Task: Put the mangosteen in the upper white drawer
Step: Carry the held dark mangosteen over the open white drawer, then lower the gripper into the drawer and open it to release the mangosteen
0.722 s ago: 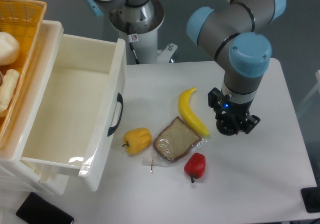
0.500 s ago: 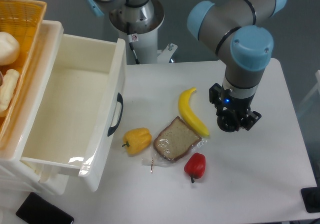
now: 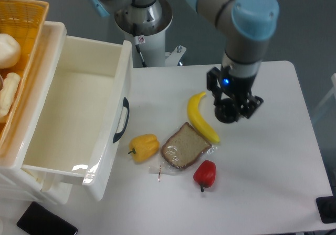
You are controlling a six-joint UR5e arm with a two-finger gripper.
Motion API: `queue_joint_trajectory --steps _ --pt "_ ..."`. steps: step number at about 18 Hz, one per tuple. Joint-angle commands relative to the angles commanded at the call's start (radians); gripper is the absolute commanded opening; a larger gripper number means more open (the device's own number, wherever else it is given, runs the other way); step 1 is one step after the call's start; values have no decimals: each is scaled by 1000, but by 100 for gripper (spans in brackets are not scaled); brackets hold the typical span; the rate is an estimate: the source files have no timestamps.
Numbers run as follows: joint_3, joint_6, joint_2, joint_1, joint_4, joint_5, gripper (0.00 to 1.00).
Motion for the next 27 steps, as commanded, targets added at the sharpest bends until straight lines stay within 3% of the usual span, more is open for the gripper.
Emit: queue_joint_trajectory --steps 5,12,18,27 --pt "-9 -107 65 -100 2 -111 7" --pt "-11 -216 65 -290 5 -131 8" --pt "-43 -226 60 -364 5 -131 8" --pt "-77 -183 -52 -445 18 -126 11"
